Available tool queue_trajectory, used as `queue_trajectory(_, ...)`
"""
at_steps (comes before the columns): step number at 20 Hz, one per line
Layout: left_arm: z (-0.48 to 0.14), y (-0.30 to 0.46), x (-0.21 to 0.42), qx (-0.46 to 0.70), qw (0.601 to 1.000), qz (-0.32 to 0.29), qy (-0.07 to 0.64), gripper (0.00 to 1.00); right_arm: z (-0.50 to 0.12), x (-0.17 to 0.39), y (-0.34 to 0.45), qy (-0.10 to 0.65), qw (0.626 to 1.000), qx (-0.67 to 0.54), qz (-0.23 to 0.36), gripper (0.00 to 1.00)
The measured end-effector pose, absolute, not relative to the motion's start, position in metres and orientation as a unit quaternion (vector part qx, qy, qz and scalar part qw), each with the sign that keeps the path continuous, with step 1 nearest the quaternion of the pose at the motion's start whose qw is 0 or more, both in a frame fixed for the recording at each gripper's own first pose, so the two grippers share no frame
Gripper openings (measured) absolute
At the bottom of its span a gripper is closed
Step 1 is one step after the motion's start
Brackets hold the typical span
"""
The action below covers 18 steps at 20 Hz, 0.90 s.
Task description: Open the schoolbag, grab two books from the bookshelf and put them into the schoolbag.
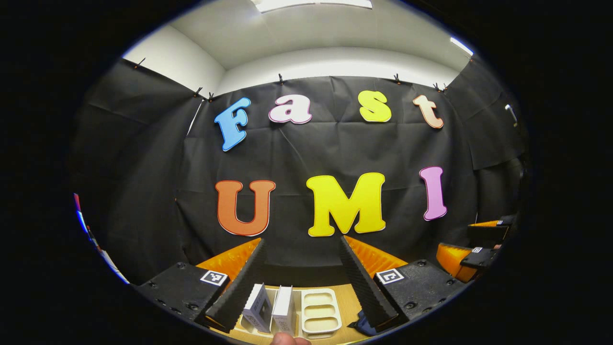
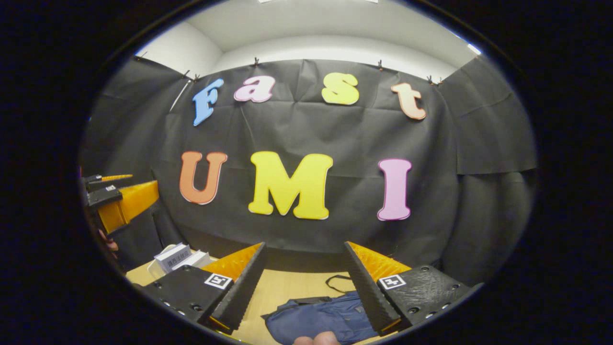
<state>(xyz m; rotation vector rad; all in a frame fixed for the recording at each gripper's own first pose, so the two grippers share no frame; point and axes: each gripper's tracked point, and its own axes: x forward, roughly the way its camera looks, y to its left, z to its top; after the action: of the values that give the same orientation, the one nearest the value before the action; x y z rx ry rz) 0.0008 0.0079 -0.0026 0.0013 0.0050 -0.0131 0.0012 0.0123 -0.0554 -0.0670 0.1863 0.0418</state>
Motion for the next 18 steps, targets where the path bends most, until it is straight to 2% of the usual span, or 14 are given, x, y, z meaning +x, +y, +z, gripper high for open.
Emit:
queue_trajectory(1, -0.003, 0.009, -0.002, 0.004, 1.000, -0.005, 0.002, 0.96, -0.069, 0.002, 0.014, 0.113, 0.992, -0.041, 0.026, 0.93)
queue_trajectory(2, -0.003, 0.012, -0.003, 0.005, 1.000, -0.003, 0.001, 0.97, -0.085, 0.002, 0.016, 0.134, 0.989, -0.047, 0.031, 0.98)
queue_trajectory(3, -0.004, 0.016, -0.004, 0.007, 1.000, -0.001, 0.001, 0.97, -0.102, 0.001, 0.017, 0.159, 0.985, -0.054, 0.035, 0.95)
queue_trajectory(4, -0.007, 0.020, -0.005, 0.009, 1.000, 0.002, 0.002, 1.00, -0.122, -0.001, 0.019, 0.187, 0.980, -0.062, 0.039, 0.98)
queue_trajectory(6, -0.010, 0.028, -0.009, 0.016, 1.000, 0.008, 0.003, 0.96, -0.166, -0.005, 0.022, 0.250, 0.963, -0.083, 0.049, 0.98)
queue_trajectory(7, -0.012, 0.034, -0.009, 0.018, 1.000, 0.012, 0.004, 0.96, -0.190, -0.007, 0.025, 0.282, 0.953, -0.093, 0.054, 0.95)
queue_trajectory(12, -0.025, 0.052, -0.024, 0.019, 1.000, 0.022, 0.010, 0.96, -0.288, -0.028, 0.040, 0.422, 0.895, -0.123, 0.078, 0.99)
queue_trajectory(13, -0.027, 0.053, -0.025, 0.017, 1.000, 0.019, 0.012, 0.96, -0.306, -0.030, 0.042, 0.446, 0.881, -0.136, 0.082, 0.95)
queue_trajectory(16, -0.039, 0.067, -0.032, 0.022, 0.999, 0.031, 0.022, 0.96, -0.353, -0.036, 0.051, 0.504, 0.845, -0.153, 0.092, 0.99)
queue_trajectory(18, -0.044, 0.072, -0.035, 0.021, 0.999, 0.036, 0.030, 0.96, -0.381, -0.036, 0.053, 0.535, 0.827, -0.150, 0.088, 0.96)
